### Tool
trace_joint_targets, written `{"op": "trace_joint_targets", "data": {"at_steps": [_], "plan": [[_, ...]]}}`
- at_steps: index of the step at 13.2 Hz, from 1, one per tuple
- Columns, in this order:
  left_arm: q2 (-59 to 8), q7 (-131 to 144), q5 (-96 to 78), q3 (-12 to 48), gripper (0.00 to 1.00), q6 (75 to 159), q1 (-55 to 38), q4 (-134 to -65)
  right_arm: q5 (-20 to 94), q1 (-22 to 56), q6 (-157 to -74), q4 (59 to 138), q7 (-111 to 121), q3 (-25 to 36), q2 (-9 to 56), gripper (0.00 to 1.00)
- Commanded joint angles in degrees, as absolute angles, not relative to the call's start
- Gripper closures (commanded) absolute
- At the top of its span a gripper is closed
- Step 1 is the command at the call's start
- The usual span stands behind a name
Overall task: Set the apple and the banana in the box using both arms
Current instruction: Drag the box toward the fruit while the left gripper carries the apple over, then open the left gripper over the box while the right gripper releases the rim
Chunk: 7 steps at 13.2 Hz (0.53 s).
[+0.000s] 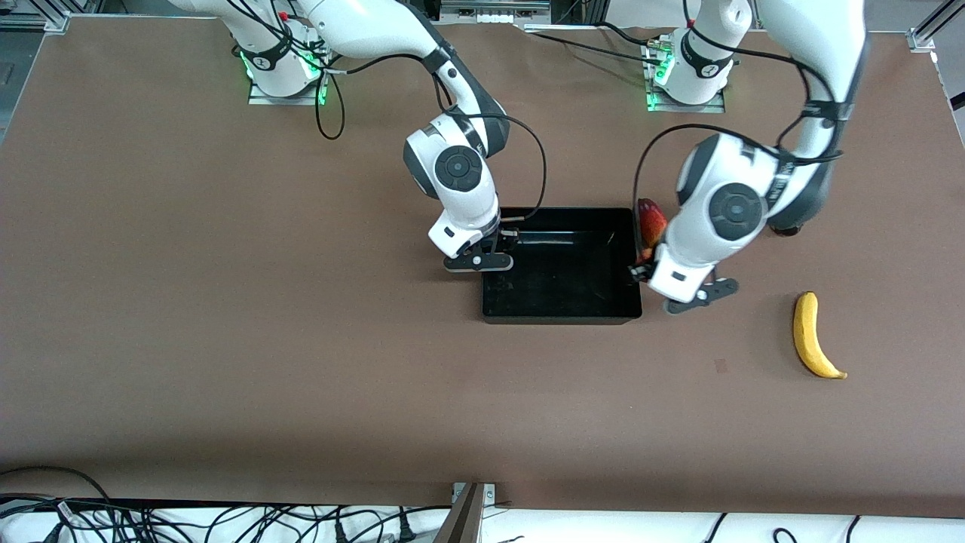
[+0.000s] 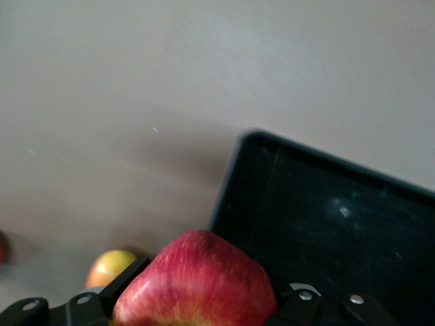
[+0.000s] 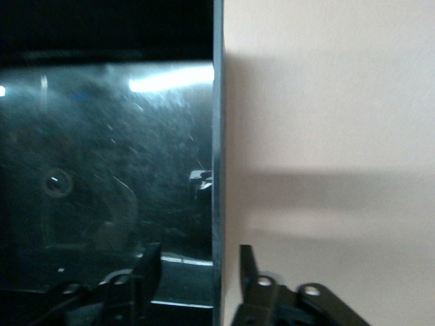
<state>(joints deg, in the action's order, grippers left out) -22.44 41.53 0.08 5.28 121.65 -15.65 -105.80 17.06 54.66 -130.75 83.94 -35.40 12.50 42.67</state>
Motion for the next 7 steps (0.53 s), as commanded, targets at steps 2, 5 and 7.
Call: {"op": "trace_joint_targets", "data": {"at_steps": [2,5,7], "plan": [[-24.6,46.1,1.1,8.0,1.00,123.3,-17.0,-105.4,17.4,51.7,-118.8,84.2,-34.6,15.9,33.4,0.00],[-27.0,50.8,1.1,8.3,1.00,126.6,-20.2,-105.5,18.3,51.6,-107.3,84.3,-30.1,25.2,26.0,0.00],[-28.2,54.8,1.1,9.7,1.00,128.1,-20.8,-105.5,18.2,51.4,-101.1,84.5,-27.6,29.5,22.0,0.00]]}}
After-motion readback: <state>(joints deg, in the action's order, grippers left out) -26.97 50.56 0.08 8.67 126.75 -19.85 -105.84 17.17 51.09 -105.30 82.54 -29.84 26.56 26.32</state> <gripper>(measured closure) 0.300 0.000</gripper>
